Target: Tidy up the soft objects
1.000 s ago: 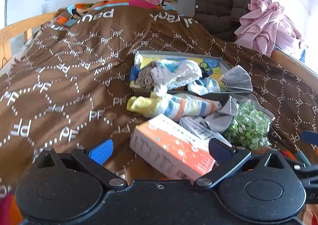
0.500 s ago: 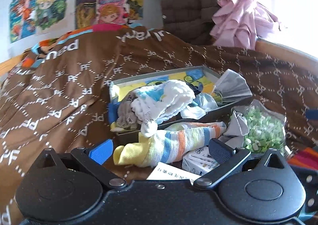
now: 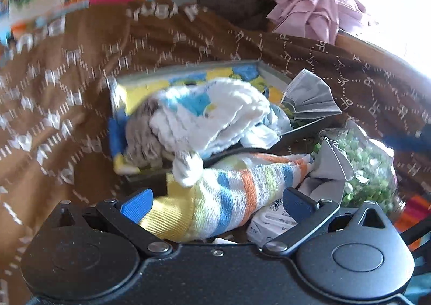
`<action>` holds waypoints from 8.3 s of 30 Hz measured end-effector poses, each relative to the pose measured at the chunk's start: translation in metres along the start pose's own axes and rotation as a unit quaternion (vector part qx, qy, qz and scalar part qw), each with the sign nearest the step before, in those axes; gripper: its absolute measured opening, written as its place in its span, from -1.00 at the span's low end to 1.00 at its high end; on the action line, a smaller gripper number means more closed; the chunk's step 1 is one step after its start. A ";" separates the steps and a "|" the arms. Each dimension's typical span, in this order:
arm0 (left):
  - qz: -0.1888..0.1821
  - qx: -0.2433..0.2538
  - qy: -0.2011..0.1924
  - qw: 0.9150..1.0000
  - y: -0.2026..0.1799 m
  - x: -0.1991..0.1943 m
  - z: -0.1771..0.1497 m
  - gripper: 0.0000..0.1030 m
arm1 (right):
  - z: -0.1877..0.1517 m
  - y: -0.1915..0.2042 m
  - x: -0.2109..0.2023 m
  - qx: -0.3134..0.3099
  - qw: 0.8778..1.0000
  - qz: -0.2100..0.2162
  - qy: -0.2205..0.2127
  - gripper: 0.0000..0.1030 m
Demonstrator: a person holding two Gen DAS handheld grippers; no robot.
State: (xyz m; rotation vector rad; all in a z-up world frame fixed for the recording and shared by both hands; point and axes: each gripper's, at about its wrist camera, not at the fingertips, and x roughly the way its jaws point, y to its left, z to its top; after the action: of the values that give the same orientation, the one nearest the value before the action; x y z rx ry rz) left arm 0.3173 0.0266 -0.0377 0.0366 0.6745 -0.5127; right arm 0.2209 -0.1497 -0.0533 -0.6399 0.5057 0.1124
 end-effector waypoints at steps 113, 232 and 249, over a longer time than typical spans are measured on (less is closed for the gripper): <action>0.126 -0.026 -0.138 0.982 -0.043 0.039 0.105 0.55 | 0.044 -0.184 0.047 0.306 0.946 0.007 -0.108 0.77; 0.212 -0.103 -0.092 0.968 -0.134 -0.167 -0.119 0.98 | -0.070 -0.059 -0.129 0.316 0.947 0.057 0.000 0.99; 0.206 -0.105 -0.076 0.970 -0.137 -0.162 -0.120 0.98 | -0.073 -0.061 -0.126 0.318 0.946 0.051 0.029 1.00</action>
State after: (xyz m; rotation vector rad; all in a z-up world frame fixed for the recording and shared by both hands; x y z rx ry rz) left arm 0.0753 0.0019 -0.0160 -0.0597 0.5488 -0.0423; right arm 0.0957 -0.2355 -0.0092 0.0160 0.5944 0.0235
